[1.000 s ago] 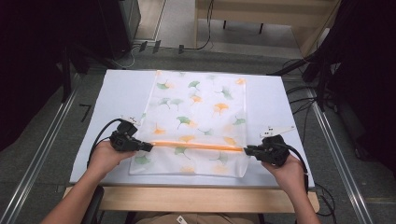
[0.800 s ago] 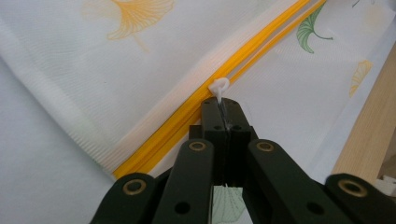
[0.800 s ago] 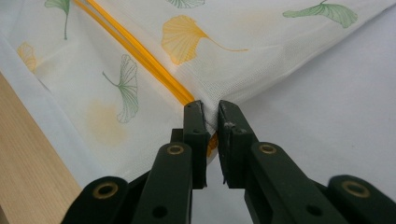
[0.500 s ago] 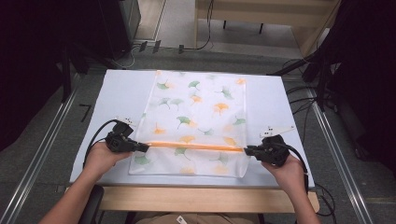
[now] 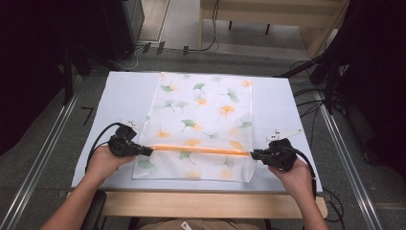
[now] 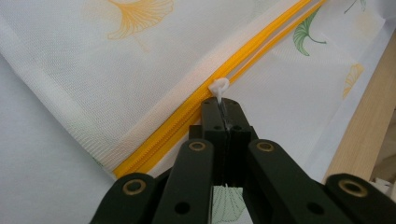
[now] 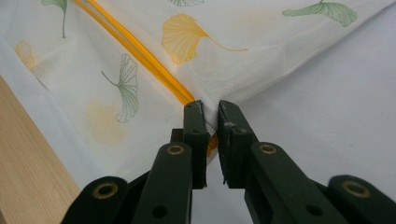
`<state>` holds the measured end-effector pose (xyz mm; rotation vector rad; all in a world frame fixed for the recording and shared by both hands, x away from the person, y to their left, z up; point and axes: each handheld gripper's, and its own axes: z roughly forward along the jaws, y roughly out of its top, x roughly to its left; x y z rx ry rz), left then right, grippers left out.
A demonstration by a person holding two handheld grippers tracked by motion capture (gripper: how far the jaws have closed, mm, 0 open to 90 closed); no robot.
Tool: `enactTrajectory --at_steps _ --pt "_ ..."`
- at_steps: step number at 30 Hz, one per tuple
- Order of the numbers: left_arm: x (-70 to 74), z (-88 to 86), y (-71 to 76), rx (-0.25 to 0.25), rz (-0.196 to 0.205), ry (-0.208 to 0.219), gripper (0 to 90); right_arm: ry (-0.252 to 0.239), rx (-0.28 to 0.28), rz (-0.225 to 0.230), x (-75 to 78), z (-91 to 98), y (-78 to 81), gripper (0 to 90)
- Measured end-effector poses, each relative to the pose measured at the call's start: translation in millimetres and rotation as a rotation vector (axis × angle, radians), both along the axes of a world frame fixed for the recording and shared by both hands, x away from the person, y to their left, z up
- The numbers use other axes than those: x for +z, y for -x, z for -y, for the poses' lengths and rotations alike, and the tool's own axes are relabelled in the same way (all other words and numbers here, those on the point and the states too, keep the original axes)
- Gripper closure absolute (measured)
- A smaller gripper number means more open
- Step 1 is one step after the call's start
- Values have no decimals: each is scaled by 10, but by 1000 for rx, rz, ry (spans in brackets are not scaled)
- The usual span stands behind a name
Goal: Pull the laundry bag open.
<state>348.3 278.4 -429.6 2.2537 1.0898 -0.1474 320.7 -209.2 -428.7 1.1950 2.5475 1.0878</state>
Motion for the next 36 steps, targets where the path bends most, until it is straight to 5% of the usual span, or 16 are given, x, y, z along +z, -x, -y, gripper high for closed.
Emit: enactTrajectory --at_steps 9,20,24,36 --pt "-4 -19 -3 -8 -10 0 900 -1 2 0 1 1 -1 835" --pt "-7 -256 19 47 -17 -6 900 7 -4 -6 -19 22 -16 835" --pt "-4 -368 41 76 -25 4 900 21 -50 -19 -32 57 -41 837" --pt "11 -436 65 96 -20 12 900 21 -69 -18 -64 95 -87 834"
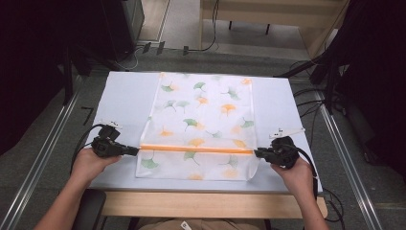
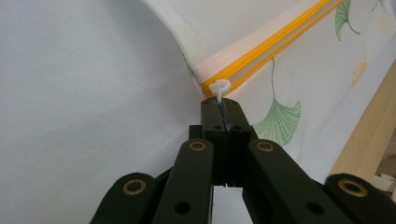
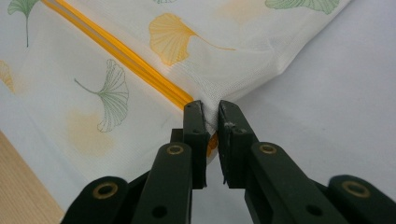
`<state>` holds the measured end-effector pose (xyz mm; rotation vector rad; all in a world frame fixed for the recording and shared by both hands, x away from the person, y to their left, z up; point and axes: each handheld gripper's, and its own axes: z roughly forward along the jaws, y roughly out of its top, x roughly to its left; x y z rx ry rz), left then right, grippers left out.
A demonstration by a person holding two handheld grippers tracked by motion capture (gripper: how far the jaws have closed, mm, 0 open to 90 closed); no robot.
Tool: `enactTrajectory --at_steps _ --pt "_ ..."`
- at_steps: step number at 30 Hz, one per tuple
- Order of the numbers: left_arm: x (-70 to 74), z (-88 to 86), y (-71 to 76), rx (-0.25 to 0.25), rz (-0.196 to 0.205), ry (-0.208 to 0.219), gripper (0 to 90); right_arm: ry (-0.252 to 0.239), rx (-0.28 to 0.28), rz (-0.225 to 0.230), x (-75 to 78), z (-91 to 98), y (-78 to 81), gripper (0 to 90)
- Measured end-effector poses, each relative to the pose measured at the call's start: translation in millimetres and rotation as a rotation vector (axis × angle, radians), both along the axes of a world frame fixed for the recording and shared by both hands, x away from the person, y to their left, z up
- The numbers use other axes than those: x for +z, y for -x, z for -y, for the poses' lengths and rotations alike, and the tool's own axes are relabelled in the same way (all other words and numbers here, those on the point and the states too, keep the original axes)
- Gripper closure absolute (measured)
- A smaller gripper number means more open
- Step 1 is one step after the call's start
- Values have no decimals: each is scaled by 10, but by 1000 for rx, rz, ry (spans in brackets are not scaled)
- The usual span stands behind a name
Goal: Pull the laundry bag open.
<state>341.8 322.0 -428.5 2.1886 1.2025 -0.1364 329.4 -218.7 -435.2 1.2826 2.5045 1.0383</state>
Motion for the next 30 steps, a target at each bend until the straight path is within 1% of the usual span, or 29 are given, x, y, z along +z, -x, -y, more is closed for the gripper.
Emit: enactTrajectory --at_steps 3,7,9,11,14,16,19,20,21,22,23,24,26,27,28,29,30 --pt "1 -1 7 -7 5 5 900 0 0 -5 -5 5 6 829" --pt "-13 24 13 -18 -4 12 900 2 -1 -8 -24 22 -2 825" --pt "-26 40 14 -25 -12 11 900 6 -18 -14 -29 35 -8 822" --pt "-34 52 15 -29 -11 2 900 7 -17 -11 -34 46 -13 818" --pt "-52 39 9 -28 -20 13 898 -1 -12 -13 -47 49 -11 804" --pt "-59 34 9 -29 -19 14 873 0 -3 -10 -56 43 -8 786" --pt "-52 36 12 -27 1 14 804 -4 1 -8 -54 34 0 745" --pt "-51 41 14 -29 4 13 783 -9 -1 -8 -49 32 2 720" --pt "-49 45 17 -32 7 7 775 -13 2 0 -41 25 10 689" --pt "-52 49 14 -42 12 11 755 -15 6 10 -38 22 11 666" --pt "-47 54 17 -47 20 11 730 -24 5 11 -31 12 20 625" --pt "-43 63 24 -45 31 17 720 -24 7 19 -28 6 22 600" --pt "-31 68 28 -54 54 16 678 -27 17 32 -28 0 25 560" --pt "-27 69 29 -59 58 18 653 -31 16 34 -26 -7 29 537" --pt "-22 72 34 -57 76 17 635 -34 22 39 -27 -8 28 529" --pt "-20 72 35 -56 87 14 594 -38 27 45 -24 -10 29 513" --pt "-17 71 37 -51 96 15 576 -39 31 52 -25 -11 30 508"
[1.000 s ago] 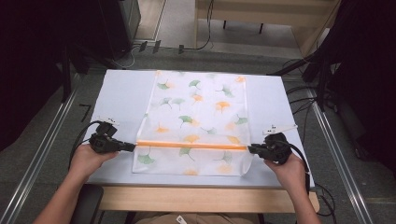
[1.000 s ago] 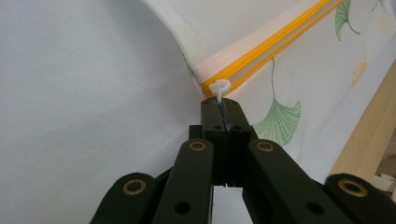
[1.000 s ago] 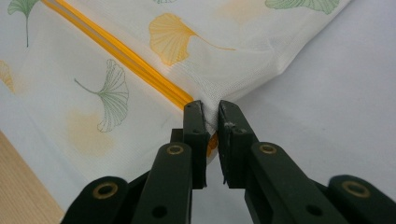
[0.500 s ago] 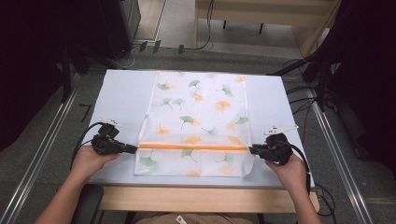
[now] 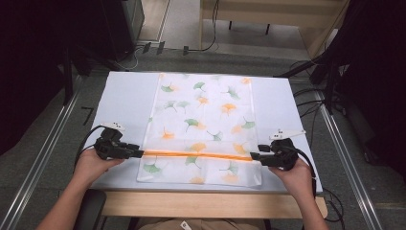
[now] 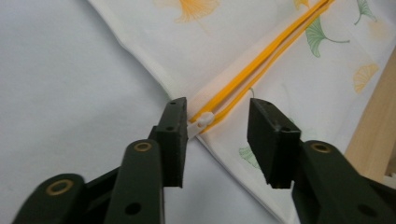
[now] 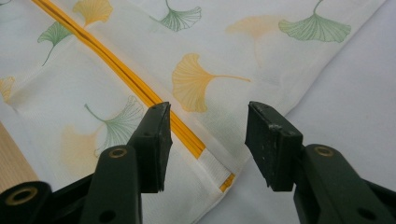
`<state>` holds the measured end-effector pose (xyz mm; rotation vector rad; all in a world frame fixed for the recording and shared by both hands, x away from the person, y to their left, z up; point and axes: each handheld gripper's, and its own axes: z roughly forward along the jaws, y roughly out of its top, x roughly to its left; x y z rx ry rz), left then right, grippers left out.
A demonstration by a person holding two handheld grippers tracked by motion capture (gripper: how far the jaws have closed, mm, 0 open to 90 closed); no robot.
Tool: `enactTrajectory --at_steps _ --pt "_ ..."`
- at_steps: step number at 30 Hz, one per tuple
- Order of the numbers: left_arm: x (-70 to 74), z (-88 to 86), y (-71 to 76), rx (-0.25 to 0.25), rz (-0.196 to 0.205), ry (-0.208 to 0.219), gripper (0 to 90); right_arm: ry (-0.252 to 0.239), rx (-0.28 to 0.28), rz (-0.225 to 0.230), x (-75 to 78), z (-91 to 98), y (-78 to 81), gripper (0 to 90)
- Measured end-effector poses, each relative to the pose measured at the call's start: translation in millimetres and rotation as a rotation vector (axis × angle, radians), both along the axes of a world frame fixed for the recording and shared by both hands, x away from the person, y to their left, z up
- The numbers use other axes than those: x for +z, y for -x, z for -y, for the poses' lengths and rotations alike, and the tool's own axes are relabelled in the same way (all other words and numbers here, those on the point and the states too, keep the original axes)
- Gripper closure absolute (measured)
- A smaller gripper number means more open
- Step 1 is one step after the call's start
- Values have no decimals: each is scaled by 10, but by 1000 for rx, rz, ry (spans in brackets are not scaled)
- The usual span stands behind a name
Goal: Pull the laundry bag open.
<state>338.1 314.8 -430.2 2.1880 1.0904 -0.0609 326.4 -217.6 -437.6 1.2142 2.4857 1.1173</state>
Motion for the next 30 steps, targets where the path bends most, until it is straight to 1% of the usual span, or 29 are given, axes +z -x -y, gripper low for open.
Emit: enactTrajectory --at_steps 3,6,7,9,11,13,14,15,17,18,20,23,24,28,30 --pt "6 -16 -3 16 30 -3 501 -8 -4 3 7 -3 5 484" --pt "8 -37 -6 35 46 -3 450 -12 -2 22 9 14 2 449" --pt "11 -44 -7 38 52 -6 439 -17 -4 23 9 20 2 439" --pt "17 -67 -12 55 63 5 418 -20 -5 34 6 42 -3 419" --pt "17 -84 -13 70 74 7 398 -25 -17 35 4 68 -2 406" --pt "20 -106 -17 76 85 6 389 -27 -32 44 -4 99 -6 385" --pt "23 -120 -18 88 92 7 386 -26 -40 51 -6 112 -6 382" --pt "27 -135 -20 93 100 9 383 -32 -54 61 -6 132 -5 374" --pt "30 -162 -22 106 112 16 372 -44 -66 71 -3 177 -13 366" --pt "33 -186 -27 107 119 8 367 -46 -71 77 -4 193 -15 362" --pt "30 -223 -36 119 122 11 363 -47 -87 83 -13 238 -19 352" --pt "27 -272 -49 149 123 10 359 -35 -109 89 -47 319 -35 337" --pt "26 -293 -53 169 125 5 358 -32 -111 90 -54 343 -39 334" --pt "12 -366 -68 201 131 -4 356 -22 -152 96 -94 465 -60 324" --pt "0 -414 -78 229 136 -10 353 -21 -168 98 -107 511 -67 322"
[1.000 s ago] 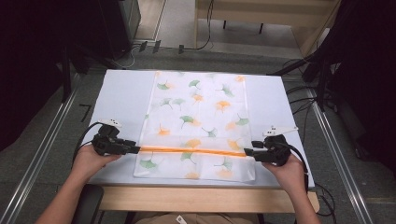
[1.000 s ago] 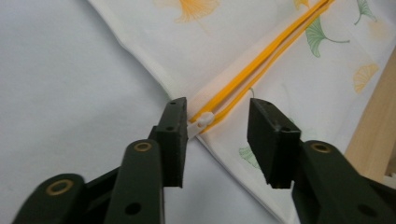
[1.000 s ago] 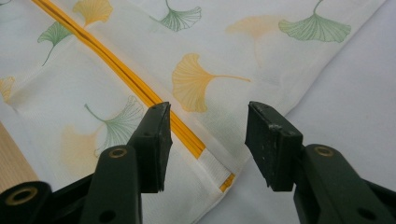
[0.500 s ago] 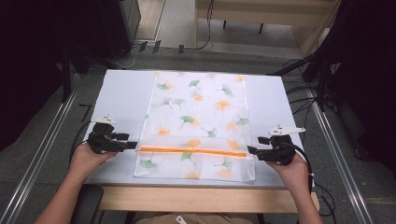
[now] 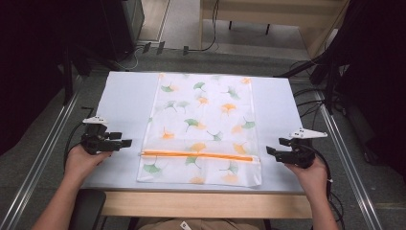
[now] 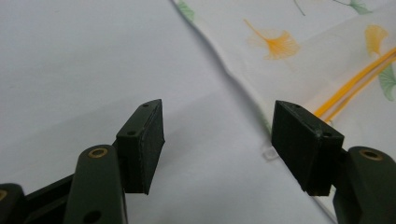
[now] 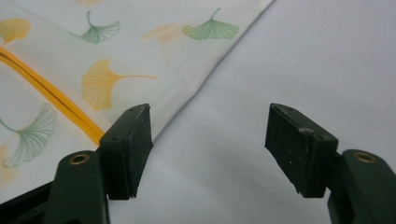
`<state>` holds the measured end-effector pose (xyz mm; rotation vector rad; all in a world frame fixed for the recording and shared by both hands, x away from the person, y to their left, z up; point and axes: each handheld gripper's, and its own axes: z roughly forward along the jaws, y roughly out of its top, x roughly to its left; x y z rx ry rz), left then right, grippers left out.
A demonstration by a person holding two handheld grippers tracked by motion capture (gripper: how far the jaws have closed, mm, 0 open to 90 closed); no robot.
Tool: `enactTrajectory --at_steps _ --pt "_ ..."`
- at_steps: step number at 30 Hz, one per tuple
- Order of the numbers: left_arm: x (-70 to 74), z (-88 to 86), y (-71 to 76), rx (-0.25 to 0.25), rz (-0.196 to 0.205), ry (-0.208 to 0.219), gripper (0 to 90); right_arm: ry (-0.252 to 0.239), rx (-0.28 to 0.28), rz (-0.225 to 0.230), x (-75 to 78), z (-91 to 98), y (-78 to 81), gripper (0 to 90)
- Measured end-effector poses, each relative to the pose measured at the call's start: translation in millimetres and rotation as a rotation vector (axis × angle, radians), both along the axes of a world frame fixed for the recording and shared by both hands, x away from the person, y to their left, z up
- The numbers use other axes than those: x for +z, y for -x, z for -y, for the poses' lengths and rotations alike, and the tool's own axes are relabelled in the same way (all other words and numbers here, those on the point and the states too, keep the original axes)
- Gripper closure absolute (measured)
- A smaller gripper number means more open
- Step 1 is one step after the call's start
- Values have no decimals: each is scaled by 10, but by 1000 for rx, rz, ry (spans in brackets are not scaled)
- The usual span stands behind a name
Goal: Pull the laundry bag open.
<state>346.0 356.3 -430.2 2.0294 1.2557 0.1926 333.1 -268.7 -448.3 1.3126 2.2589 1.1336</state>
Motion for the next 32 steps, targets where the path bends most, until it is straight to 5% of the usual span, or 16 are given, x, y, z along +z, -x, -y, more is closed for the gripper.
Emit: enactTrajectory --at_steps 8,32 --pt "-30 -65 -25 42 6 -12 335 12 -38 -14 -67 101 -37 311" --pt "-81 -73 -45 78 -10 -68 304 48 -31 -30 -115 70 -55 310"
